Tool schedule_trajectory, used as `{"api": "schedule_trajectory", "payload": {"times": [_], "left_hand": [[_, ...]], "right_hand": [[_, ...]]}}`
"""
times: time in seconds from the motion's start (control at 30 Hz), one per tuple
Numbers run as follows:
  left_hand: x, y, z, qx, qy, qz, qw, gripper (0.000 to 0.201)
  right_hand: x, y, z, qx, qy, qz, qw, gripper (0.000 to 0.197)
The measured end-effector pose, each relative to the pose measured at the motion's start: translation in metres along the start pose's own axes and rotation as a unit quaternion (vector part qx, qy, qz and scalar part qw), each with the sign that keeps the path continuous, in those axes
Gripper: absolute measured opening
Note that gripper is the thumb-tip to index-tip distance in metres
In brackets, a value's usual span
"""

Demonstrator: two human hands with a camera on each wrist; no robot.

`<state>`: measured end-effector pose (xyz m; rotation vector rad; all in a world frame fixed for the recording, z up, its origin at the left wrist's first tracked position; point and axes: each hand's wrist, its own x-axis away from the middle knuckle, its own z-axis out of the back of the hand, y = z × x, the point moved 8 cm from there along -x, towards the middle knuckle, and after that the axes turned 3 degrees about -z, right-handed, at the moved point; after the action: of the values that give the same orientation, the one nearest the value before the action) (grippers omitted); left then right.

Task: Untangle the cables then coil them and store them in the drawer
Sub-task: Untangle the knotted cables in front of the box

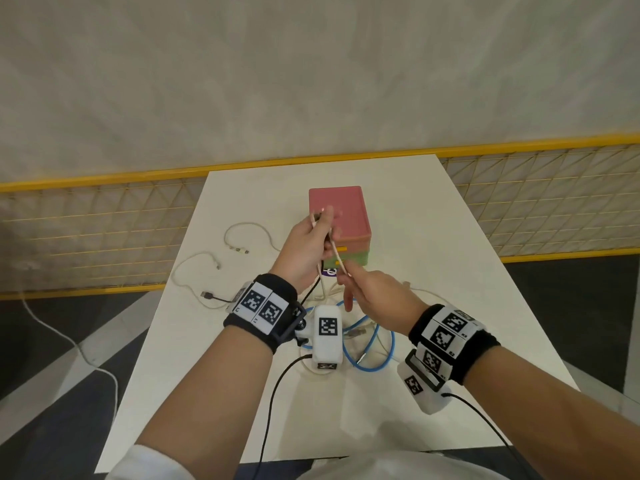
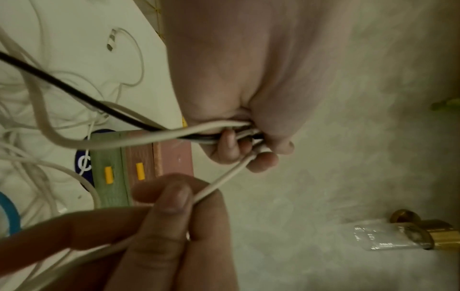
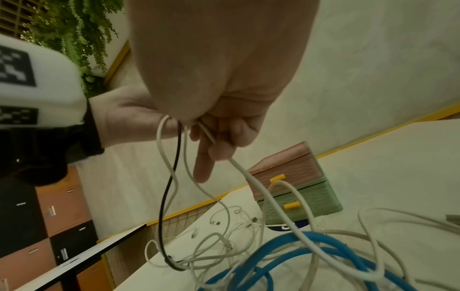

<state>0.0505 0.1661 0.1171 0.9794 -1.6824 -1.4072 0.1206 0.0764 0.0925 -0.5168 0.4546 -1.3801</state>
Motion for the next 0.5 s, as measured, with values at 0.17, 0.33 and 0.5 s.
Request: {"api": "schedule_trajectory", "payload": {"times": [0.17, 0.33, 0.5], "left_hand": [[0.011, 0.021, -0.019, 0.032, -0.045, -0.011, 0.998, 0.032], [0.014, 0.078, 0.050, 0.072, 0.164, -0.109, 0.978, 0.021], [0.031, 0.103, 0.034, -0.284, 0.075, -0.195, 0.936, 0.009]], "right_hand": [[-0.002, -0.002, -0.002, -0.018, 0.006, -0.004, 1.000, 0.025], [0.013, 0.039, -0.013, 0.030, -0.060, -0.061, 0.996, 0.025], [0.016, 0.056, 0.006, 0.001, -0.018, -0.122, 0.992, 0.029]]}}
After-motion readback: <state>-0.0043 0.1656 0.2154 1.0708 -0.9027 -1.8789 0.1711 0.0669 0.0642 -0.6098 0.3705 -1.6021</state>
